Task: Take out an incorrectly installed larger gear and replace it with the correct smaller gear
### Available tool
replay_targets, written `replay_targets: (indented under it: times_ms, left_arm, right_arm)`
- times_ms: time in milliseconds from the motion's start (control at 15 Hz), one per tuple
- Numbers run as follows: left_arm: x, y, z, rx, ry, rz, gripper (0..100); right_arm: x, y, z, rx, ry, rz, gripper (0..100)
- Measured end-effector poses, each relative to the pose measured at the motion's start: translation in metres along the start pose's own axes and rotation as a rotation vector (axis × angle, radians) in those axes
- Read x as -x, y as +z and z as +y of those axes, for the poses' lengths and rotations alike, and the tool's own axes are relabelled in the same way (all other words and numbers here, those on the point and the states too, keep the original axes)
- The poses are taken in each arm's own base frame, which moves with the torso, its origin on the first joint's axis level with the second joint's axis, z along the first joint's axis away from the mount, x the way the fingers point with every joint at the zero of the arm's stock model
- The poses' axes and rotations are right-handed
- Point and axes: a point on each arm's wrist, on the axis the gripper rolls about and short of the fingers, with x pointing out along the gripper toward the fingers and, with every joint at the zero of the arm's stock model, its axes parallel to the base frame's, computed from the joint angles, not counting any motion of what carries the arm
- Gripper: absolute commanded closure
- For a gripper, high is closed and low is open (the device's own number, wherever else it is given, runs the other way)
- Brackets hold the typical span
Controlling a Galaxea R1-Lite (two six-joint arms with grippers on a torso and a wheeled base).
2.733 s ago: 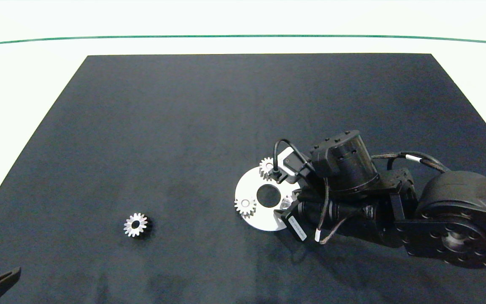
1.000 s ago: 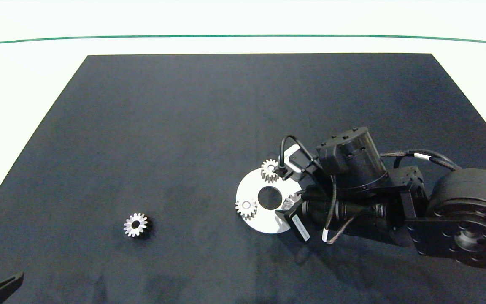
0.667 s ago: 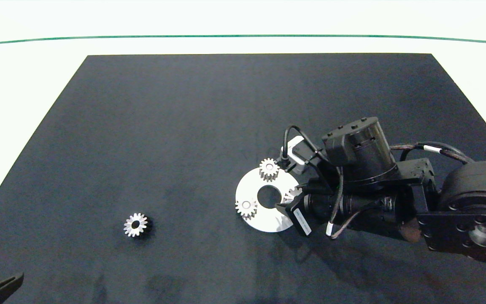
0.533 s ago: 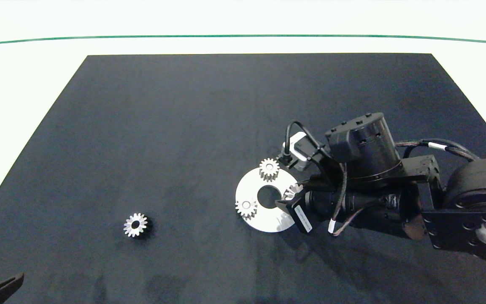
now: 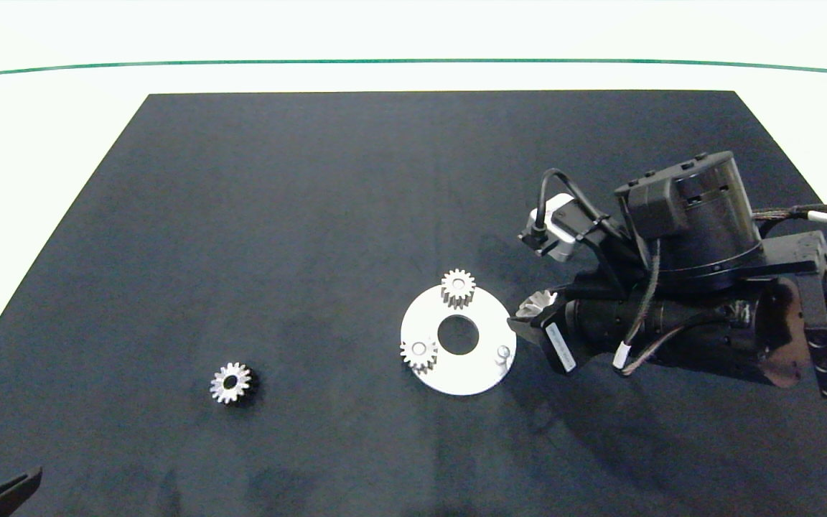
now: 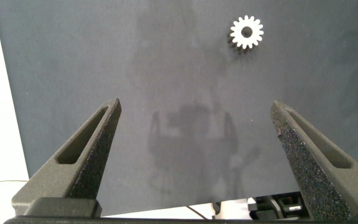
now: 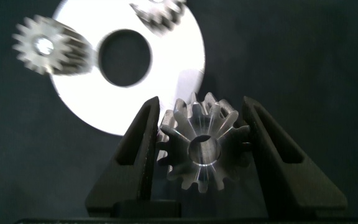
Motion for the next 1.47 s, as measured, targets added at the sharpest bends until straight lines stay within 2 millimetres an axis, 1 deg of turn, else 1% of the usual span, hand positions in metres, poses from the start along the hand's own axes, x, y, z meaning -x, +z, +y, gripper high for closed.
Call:
replay_targets:
  times_ms: [333,467,667,1000,1200,1267,1467]
  left_arm:
    - [0.001,-0.001,0.0,0.0,0.005,-0.001,0]
    - [0.001,-0.001,0.0,-0.002,0.007,-0.002,0]
    - [0.001,-0.001,0.0,-0.012,0.014,0.0,0]
    - [0.0,-0.002,0.0,-0.013,0.015,0.001,0]
    - [0.0,-0.004,0.0,-0.013,0.014,0.004,0]
    - [0.0,-0.004,0.0,-0.014,0.013,0.005,0]
    - [0.0,-0.004,0.0,-0.013,0.014,0.006,0]
  right_arm:
    - [0.008,-0.016,-0.056,-0.106,-0.149,0.057,63]
    - [0.008,-0.024,-0.071,-0.143,-0.183,0.075,63]
    - [0.005,-0.033,-0.078,-0.163,-0.197,0.102,63]
    - [-0.001,-0.045,-0.076,-0.164,-0.188,0.131,63]
    - [-0.004,-0.048,-0.075,-0.164,-0.19,0.129,63]
    - [-0.005,-0.049,-0.075,-0.163,-0.189,0.133,0]
    - [-0.007,-0.051,-0.074,-0.163,-0.189,0.135,0]
